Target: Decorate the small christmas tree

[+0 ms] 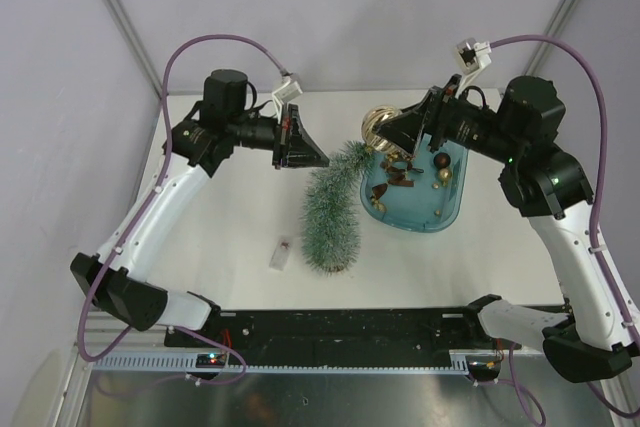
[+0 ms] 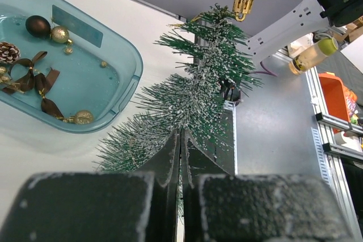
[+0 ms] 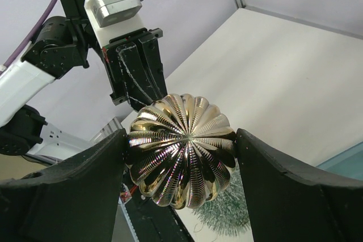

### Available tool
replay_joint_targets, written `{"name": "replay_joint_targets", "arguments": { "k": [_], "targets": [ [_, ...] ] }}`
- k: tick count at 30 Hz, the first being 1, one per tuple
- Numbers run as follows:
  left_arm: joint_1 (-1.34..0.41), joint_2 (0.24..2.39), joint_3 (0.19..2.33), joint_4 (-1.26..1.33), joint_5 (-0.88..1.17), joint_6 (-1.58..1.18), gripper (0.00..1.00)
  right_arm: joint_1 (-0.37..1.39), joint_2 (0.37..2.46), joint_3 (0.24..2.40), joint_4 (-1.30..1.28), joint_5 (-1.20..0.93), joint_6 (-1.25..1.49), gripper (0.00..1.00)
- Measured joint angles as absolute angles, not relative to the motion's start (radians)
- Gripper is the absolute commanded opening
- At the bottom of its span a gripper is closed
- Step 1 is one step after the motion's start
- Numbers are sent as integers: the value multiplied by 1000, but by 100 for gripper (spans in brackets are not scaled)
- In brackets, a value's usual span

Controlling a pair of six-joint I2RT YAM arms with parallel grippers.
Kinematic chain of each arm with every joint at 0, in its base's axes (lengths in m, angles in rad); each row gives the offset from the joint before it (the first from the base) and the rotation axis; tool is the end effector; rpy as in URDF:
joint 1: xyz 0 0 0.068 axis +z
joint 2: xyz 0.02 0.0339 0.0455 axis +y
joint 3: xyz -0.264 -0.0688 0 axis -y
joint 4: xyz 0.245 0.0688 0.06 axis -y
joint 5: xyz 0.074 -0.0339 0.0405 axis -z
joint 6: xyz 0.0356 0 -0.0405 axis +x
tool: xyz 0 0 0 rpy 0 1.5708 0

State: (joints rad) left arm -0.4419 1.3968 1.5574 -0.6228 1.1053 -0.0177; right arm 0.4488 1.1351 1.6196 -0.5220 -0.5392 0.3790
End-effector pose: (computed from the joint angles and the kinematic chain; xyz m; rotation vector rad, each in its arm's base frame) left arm 0.2459 -0.1515 0.4318 1.1025 1.6945 -1.4005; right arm 0.1740 0.1041 0.5161 -0.4976 1.6374 1.0590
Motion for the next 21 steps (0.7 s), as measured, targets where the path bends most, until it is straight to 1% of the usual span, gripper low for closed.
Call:
{"name": "replay_joint_targets", "arguments": {
  "k": [9,21],
  "targets": [
    [-443,1387,1549,-623,1085,-10,0,449,1076,1613,-570,-515,359,27],
    [-445,1374,1526,-620,1069,8,0,450,1024,1515,-570,-494,353,27]
  ]
}}
